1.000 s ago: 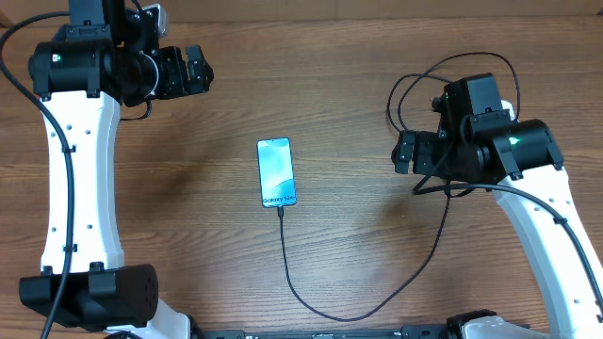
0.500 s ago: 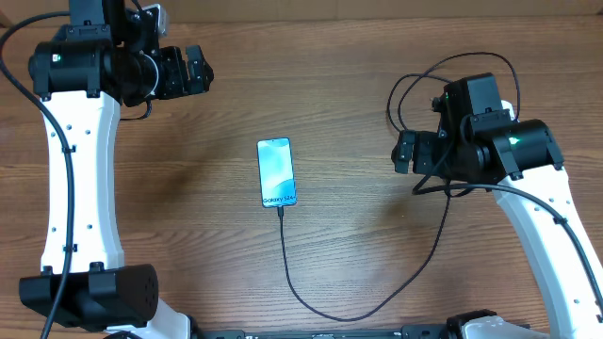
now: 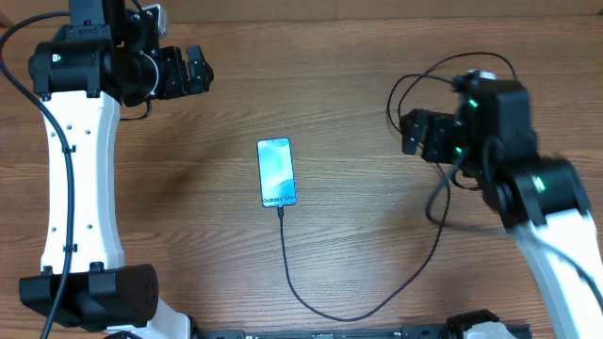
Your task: Plug charger to phone and switch on socket
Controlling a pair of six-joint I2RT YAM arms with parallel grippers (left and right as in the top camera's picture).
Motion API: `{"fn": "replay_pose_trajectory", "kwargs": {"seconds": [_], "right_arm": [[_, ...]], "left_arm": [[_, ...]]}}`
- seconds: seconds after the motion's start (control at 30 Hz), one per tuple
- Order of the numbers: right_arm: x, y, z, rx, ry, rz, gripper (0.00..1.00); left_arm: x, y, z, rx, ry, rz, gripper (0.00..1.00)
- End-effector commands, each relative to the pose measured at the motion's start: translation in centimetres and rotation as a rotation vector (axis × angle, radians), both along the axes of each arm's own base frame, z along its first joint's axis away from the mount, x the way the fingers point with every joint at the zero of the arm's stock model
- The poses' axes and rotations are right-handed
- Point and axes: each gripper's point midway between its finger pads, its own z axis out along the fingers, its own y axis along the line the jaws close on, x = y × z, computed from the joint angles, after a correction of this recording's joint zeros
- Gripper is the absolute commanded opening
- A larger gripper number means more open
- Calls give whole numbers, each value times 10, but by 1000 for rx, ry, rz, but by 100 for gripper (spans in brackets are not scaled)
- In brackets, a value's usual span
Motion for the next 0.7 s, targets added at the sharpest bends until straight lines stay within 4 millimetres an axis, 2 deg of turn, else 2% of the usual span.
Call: {"fn": "replay_pose_trajectory", "kwargs": {"seconds": [0.0,0.13,0.27,0.53,0.67], "right_arm": [[-18,-14,18,-2,-122,-38,100],[-34,-34,28,9,-269,-102,100],[-51,-50,28,29,-409,-150,100],[-79,-70,10,50,-629,-219,100],[-89,-77,-9,51,-705,-245,100]], "left_arm": [[2,-1,1,5,-3,0,100],[2,-1,1,4,-3,-1,100],[2,-1,1,5,-3,0,100],[2,-1,1,5,-3,0,100],[2,-1,1,4,-3,-1,100]]}}
